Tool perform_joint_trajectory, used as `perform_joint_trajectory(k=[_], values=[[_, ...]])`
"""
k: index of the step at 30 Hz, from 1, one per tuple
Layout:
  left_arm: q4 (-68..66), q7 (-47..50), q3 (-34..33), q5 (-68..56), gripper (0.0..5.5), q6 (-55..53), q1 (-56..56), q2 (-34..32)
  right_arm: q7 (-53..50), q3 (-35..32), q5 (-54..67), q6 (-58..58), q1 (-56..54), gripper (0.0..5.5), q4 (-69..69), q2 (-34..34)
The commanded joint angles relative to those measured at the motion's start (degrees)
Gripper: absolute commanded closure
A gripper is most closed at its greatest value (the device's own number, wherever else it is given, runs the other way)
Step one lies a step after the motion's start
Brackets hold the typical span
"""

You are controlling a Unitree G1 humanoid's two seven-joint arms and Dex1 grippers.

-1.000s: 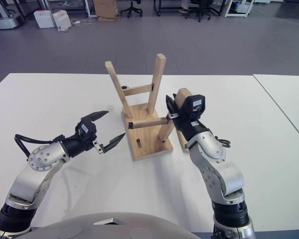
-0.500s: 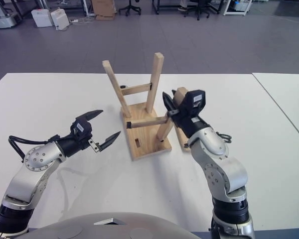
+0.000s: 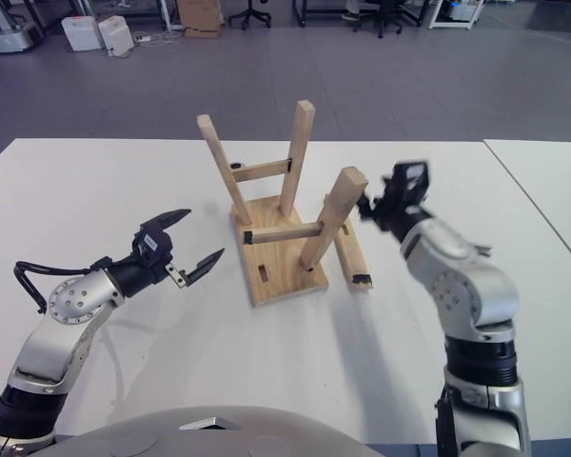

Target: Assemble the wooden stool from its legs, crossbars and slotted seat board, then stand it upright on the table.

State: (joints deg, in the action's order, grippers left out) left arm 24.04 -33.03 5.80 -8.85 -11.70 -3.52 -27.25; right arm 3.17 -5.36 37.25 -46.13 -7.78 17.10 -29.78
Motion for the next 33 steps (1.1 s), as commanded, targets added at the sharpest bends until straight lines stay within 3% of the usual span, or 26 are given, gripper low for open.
perform_joint_trajectory(k=[1,5,9,11,15,16,18,21,26,33], values=[[-0.8,0.2,-0.4,-0.1,0.41,-0.1,1.6,0.3,1.0,5.5,-6.1,-3.2,4.8,1.82,-5.3,-0.3],[0.1,0.5,0.4,0.3,0.41,-1.3,2.1,0.8,2.5,10.3,-12.4,-3.8,6.0,2.61,-6.4,-0.9],[0.9,1.3,-1.5,-1.5,0.41,-2.4,3.8,1.7,2.5,10.0,-16.1,-2.0,5.0,3.27,-8.5,0.9],[2.0,4.8,-5.1,-3.8,0.41,-4.5,8.8,4.1,0.9,5.8,-16.8,1.8,3.2,3.42,-9.2,2.8],[-0.1,16.1,-16.2,-24.3,0.41,-16.9,33.2,12.2,6.0,-2.1,-17.9,15.5,-11.2,3.43,-5.2,-1.3],[-2.7,18.7,-18.3,-30.8,0.15,-19.9,40.6,14.2,8.9,-2.5,-18.2,18.8,-15.9,3.43,-3.9,-3.1],[-9.7,22.1,-21.2,-41.0,0.1,-24.5,53.7,17.2,15.3,-1.2,-19.6,25.6,-23.1,3.43,-1.2,-6.4],[-18.3,23.6,-23.5,-49.3,0.1,-26.8,65.6,19.6,22.4,1.4,-17.4,30.4,-30.0,3.43,3.2,-5.8],[-21.8,24.9,-24.9,-56.2,0.92,-28.3,70.0,20.8,26.2,4.3,-18.0,32.7,-31.7,3.43,4.2,-3.6],[-20.1,23.6,-22.7,-55.8,2.07,-29.2,67.6,19.0,26.5,4.3,-19.8,34.3,-31.6,3.43,3.7,-1.2]])
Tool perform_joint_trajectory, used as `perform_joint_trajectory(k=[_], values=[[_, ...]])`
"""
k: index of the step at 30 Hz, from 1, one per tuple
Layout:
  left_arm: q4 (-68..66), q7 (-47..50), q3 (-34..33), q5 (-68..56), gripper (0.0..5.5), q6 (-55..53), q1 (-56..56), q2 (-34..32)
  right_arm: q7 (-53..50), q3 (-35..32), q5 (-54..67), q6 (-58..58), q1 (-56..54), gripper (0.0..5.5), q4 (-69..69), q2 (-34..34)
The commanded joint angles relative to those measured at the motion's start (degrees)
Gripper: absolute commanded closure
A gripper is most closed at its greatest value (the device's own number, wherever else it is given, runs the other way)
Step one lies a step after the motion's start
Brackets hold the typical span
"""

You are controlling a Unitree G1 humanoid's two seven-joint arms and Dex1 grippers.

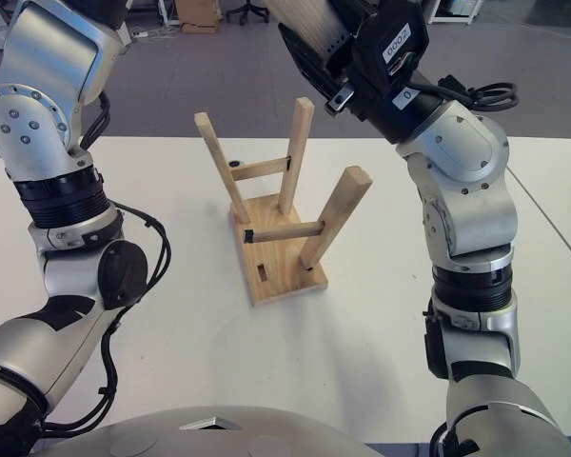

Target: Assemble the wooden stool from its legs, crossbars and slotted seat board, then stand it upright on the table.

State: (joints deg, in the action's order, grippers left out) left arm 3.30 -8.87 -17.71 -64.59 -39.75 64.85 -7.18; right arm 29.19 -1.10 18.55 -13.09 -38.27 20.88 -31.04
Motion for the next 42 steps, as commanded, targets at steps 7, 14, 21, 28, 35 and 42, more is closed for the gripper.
perform_joint_trajectory(k=[7,14,21,28,35,42], values=[[0.7,-1.0,0.4,-1.6,3.28,-1.4,-1.4,-1.7,1.1,0.0,-2.6,2.4,-1.0,3.43,-0.8,0.5],[0.5,-4.4,-0.9,-5.6,4.47,-3.3,-2.1,-3.6,1.5,-0.3,-3.6,3.8,-1.2,3.43,-1.0,0.4],[3.6,-1.7,-4.1,-7.9,4.48,-4.2,-7.6,-7.3,-0.8,-4.9,1.1,0.1,-1.4,2.28,-1.7,1.7],[19.4,4.3,-14.5,-24.1,4.48,-12.0,-33.6,-20.6,-0.5,-12.9,4.1,-9.5,12.9,2.28,-14.0,-2.2],[28.7,7.6,-12.7,-27.7,4.48,-14.4,-60.3,-26.2,2.7,6.2,-15.1,-1.0,33.3,2.28,-25.3,-3.8],[33.0,19.2,-2.3,-20.3,4.48,-9.8,-69.4,-21.3,5.6,13.7,-19.2,6.5,34.7,2.28,-23.7,0.2]])
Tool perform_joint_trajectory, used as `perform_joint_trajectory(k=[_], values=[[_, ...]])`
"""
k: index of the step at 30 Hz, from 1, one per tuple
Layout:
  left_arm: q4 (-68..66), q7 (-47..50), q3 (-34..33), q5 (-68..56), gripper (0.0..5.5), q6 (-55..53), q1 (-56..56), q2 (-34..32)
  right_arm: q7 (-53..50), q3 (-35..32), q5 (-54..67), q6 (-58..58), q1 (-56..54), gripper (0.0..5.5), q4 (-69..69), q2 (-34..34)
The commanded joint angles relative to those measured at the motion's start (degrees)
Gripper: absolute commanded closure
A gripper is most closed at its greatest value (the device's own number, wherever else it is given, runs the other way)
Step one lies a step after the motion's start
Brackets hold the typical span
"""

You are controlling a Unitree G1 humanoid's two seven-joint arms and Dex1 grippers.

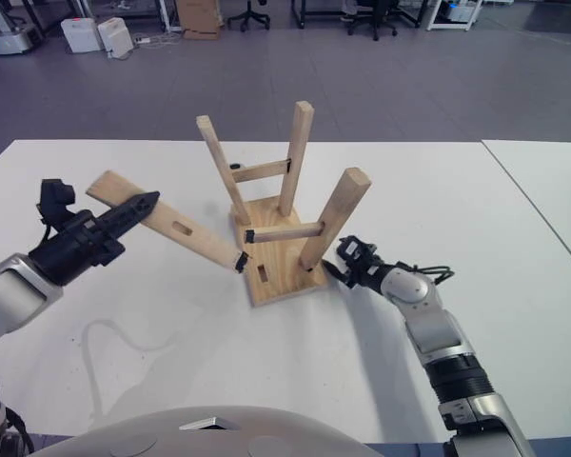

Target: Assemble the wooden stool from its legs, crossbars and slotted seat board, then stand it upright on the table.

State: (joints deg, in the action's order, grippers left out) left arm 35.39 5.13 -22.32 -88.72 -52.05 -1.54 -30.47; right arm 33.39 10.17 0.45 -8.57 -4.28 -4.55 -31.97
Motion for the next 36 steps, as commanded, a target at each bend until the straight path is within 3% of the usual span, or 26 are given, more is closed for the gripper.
perform_joint_trajectory(k=[1,6,10,15,20,32,36], values=[[1.0,6.5,2.9,5.3,4.48,3.3,-4.0,2.8,1.6,2.8,-1.2,2.5,1.2,2.28,2.4,1.5],[-0.1,11.8,5.2,15.3,4.48,8.9,-5.3,7.0,1.1,4.5,-2.2,5.4,1.6,2.28,4.6,4.1],[0.9,17.0,6.8,13.6,4.48,9.4,-5.4,8.6,1.6,5.1,-3.1,8.3,1.2,2.28,5.6,4.7],[-0.5,21.8,1.9,-1.1,4.48,9.2,-0.4,0.5,0.5,4.5,-4.1,9.5,-0.1,2.28,4.2,5.5],[-1.8,25.9,4.7,-10.5,4.48,9.7,-0.5,-2.9,0.1,4.6,-5.1,10.3,-0.8,2.28,2.9,6.6],[-3.4,23.7,7.8,3.8,4.48,7.3,-0.3,-9.8,-0.7,6.0,-8.0,10.8,-0.9,2.28,2.9,8.0],[-1.8,24.1,12.4,7.4,4.48,4.9,2.3,-10.8,-1.4,7.4,-9.3,10.8,-1.1,2.28,4.4,9.0]])
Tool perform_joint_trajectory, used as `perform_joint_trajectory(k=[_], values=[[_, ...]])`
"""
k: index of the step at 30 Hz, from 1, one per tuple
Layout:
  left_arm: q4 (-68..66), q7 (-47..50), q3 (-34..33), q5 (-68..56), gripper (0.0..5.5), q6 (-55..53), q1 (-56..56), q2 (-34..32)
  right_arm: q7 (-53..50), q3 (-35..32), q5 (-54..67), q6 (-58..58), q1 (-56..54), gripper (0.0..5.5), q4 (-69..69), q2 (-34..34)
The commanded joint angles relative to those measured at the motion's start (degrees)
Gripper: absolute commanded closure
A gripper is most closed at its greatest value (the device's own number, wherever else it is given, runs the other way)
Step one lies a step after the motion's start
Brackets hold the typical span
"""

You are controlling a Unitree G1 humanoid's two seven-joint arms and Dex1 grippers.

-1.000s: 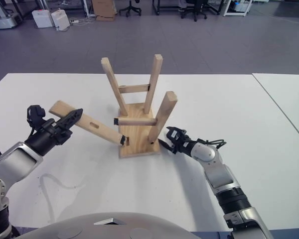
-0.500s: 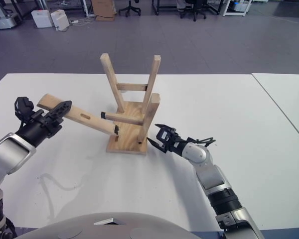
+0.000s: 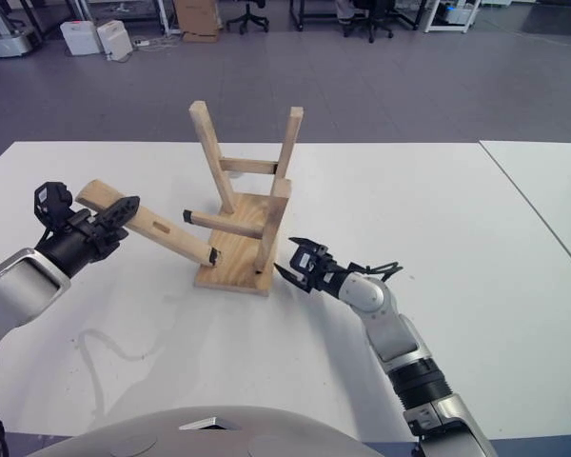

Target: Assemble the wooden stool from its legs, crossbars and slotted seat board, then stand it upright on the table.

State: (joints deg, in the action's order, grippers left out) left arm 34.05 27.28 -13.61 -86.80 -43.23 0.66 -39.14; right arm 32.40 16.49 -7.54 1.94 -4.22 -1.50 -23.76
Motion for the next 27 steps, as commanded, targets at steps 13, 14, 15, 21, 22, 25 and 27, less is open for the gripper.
perform_joint_trajectory(k=[13,14,15,21,22,25,27], values=[[2.8,11.0,14.9,9.2,4.48,-4.1,7.1,7.9,0.8,3.8,-2.0,-2.4,0.6,2.28,7.3,1.8],[3.0,11.1,15.5,9.8,4.48,-4.5,7.3,7.9,0.8,3.8,-2.0,-2.5,0.6,2.28,7.3,1.8],[3.6,10.9,16.5,11.0,4.48,-5.1,7.4,8.0,0.7,3.9,-2.1,-2.6,0.5,2.28,7.3,1.8],[4.7,10.7,21.7,18.7,4.48,-8.6,9.2,8.8,0.6,4.1,-2.4,-2.9,0.7,2.28,7.1,1.8],[4.5,10.4,22.6,20.6,4.48,-9.4,9.1,8.7,0.6,4.1,-2.5,-2.9,0.9,2.28,7.2,1.8],[2.6,8.7,25.0,26.1,4.1,-11.0,7.5,8.5,0.7,4.0,-2.5,-2.9,1.1,2.28,7.4,1.7],[1.9,7.1,25.8,29.5,3.68,-12.3,8.0,8.2,0.7,4.0,-2.4,-3.0,1.2,2.28,7.6,1.6]])
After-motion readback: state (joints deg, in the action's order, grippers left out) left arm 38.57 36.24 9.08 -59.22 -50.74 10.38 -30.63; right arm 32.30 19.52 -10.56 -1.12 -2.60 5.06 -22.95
